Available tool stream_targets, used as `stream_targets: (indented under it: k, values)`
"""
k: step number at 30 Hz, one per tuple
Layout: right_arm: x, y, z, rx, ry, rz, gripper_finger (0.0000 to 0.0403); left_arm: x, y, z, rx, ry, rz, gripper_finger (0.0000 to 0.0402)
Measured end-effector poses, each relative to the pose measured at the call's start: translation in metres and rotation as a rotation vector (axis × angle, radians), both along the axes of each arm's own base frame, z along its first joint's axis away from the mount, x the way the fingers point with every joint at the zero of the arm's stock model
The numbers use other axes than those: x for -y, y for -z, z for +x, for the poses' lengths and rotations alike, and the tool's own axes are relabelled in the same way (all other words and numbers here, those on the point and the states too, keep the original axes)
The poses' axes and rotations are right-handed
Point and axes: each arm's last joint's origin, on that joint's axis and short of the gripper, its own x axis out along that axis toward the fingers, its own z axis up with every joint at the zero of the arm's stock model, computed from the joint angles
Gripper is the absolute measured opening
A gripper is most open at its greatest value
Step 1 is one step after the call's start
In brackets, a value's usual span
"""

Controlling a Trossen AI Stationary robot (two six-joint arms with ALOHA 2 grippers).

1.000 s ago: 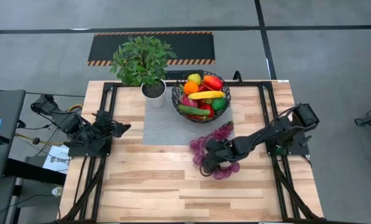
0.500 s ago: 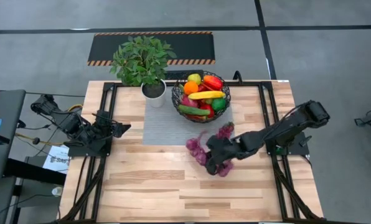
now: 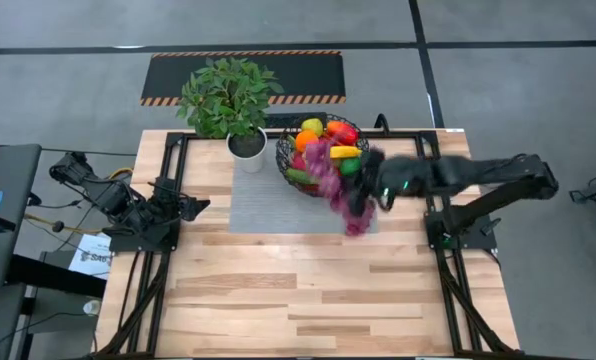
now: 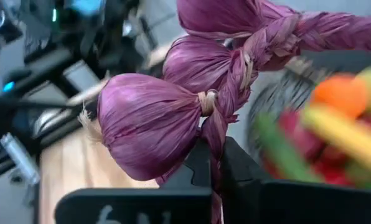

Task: Build produce basket
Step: Put the purple garlic into the black wire basket

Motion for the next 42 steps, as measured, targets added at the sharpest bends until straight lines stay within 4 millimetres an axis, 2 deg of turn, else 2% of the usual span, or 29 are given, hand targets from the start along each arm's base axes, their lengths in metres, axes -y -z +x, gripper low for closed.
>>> stream_targets:
  k: [5, 8, 11, 14, 20, 29, 36, 42]
  values:
    - [0.032, -0.03, -0.012, -0.065, 0.038, -0.171, 0.0013, 0.0, 0.0, 0.0, 0.002, -0.002, 0.0, 0.0364]
    - [0.05, -0.032, -0.006, -0.114, 0.025, -0.26, 0.0013, 0.0, 0.0, 0.0, 0.003, -0.01, -0.005, 0.0364]
    - [0.069, -0.026, 0.003, -0.179, 0.024, -0.301, 0.0014, -0.001, 0.0, -0.001, 0.006, -0.017, -0.002, 0.0364]
    - [0.087, -0.014, 0.016, -0.233, -0.003, -0.289, 0.0015, -0.001, 0.0, -0.001, 0.02, -0.034, -0.007, 0.0364]
    - [0.115, 0.023, 0.049, -0.37, -0.088, -0.28, 0.0015, -0.001, 0.0, -0.001, 0.025, -0.043, -0.011, 0.0364]
    - [0.131, 0.068, 0.084, -0.47, -0.178, -0.253, 0.0023, -0.002, 0.001, -0.002, 0.017, -0.049, -0.005, 0.0364]
    - [0.139, 0.089, 0.094, -0.531, -0.181, -0.227, 0.0048, -0.002, 0.001, -0.002, 0.009, -0.048, 0.001, 0.0364]
    - [0.148, 0.097, 0.093, -0.563, -0.165, -0.19, 0.0106, -0.002, 0.001, -0.002, 0.008, -0.048, 0.002, 0.0364]
